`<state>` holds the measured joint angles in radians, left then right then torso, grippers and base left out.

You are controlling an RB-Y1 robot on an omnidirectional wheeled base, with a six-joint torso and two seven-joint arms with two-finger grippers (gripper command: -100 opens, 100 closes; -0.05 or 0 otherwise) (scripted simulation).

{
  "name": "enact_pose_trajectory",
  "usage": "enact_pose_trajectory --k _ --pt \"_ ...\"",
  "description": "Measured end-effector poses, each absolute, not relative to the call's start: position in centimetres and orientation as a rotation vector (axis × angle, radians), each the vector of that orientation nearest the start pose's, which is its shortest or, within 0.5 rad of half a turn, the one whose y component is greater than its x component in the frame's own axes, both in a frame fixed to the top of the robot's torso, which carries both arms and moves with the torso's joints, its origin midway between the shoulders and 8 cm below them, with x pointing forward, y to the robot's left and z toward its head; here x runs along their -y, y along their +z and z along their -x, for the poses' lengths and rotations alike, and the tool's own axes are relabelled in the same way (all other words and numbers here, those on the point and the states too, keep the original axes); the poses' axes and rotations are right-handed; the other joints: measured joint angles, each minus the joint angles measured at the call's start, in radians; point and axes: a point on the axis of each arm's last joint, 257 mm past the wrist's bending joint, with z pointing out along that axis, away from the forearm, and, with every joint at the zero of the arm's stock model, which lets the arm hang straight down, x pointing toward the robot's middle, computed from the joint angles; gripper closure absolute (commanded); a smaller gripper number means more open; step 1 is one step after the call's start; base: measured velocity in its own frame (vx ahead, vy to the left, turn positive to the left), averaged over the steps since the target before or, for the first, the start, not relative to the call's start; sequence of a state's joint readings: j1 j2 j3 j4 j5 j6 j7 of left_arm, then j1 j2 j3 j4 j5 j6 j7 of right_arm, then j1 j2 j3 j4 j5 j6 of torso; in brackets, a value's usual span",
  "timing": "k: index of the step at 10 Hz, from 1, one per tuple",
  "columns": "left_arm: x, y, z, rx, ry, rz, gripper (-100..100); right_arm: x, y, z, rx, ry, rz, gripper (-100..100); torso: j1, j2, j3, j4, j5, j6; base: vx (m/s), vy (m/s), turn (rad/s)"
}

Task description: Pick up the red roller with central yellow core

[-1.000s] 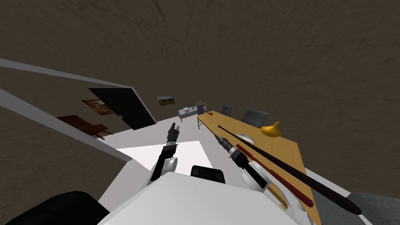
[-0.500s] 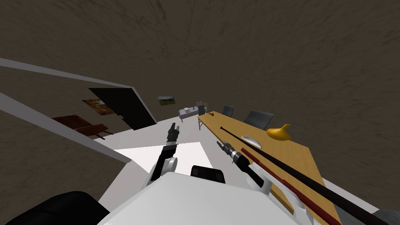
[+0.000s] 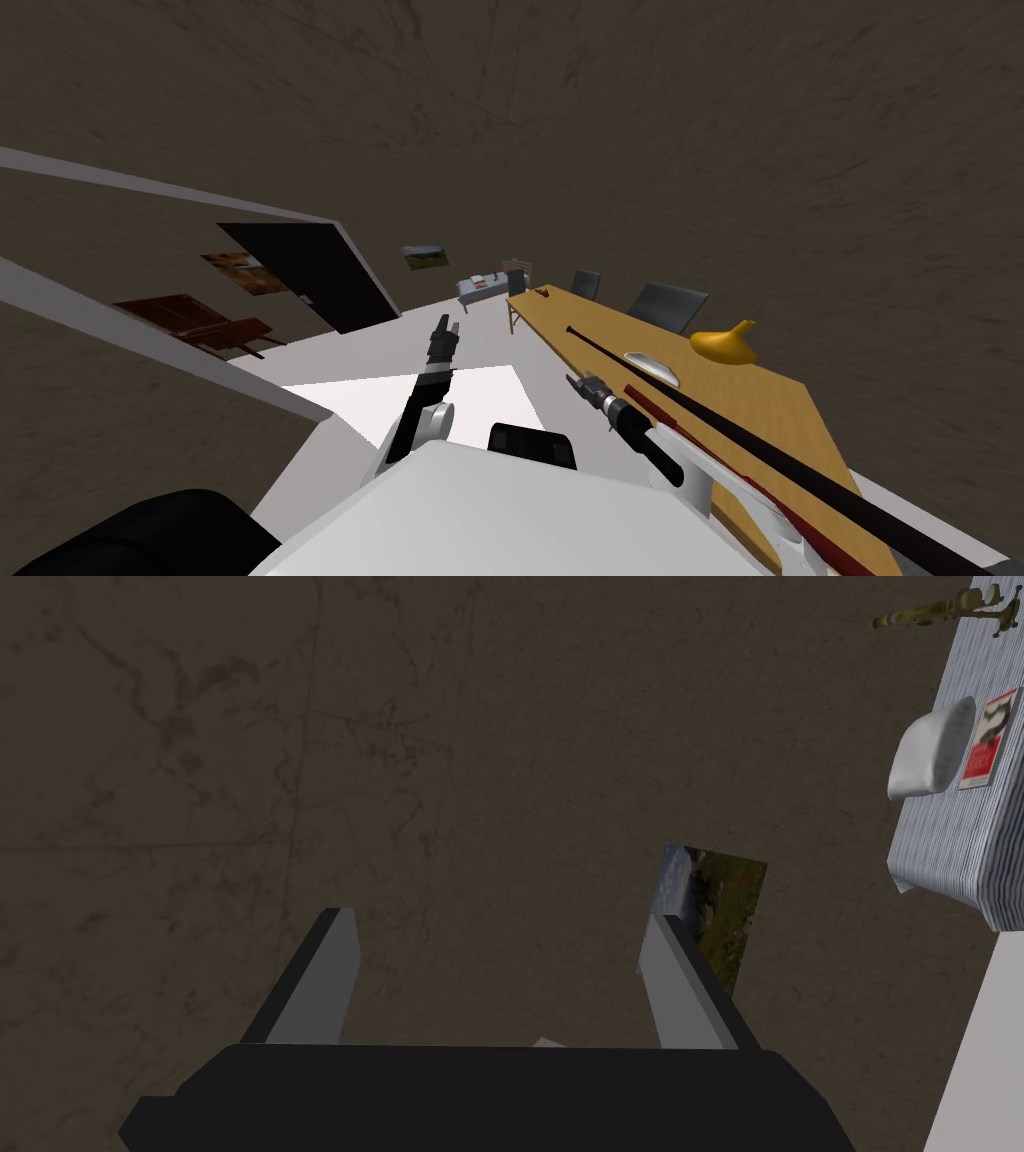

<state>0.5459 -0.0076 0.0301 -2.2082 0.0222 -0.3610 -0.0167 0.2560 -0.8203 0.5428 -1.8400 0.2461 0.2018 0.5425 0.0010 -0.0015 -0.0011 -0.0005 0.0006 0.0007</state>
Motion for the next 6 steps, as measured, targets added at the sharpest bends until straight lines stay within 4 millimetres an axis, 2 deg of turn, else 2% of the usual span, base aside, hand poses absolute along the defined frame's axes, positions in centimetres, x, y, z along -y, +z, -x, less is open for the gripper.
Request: enact_pose_trajectory --k 1,4,6 --pt "-30.7 -5.3 -36.7 -0.762 -1.189 0.872 0 25.1 -38.3 -36.8 -2.133 0.236 0.253 -100 -0.001 0.000 0.000 0.000 0.000 0.000 0.044 0.008 -0.012" --pt "-30.7 -5.3 -36.7 -0.762 -1.189 0.872 0 28.3 -40.4 -36.2 -2.197 0.092 0.330 -100 -0.001 0.000 0.000 0.000 0.000 0.000 0.051 -0.003 -0.016" --pt "-30.7 -5.3 -36.7 -0.762 -1.189 0.872 0 32.6 -43.2 -34.3 -2.258 -0.056 0.416 -100 -0.002 -0.001 0.000 0.000 0.000 0.000 0.065 -0.010 -0.033"
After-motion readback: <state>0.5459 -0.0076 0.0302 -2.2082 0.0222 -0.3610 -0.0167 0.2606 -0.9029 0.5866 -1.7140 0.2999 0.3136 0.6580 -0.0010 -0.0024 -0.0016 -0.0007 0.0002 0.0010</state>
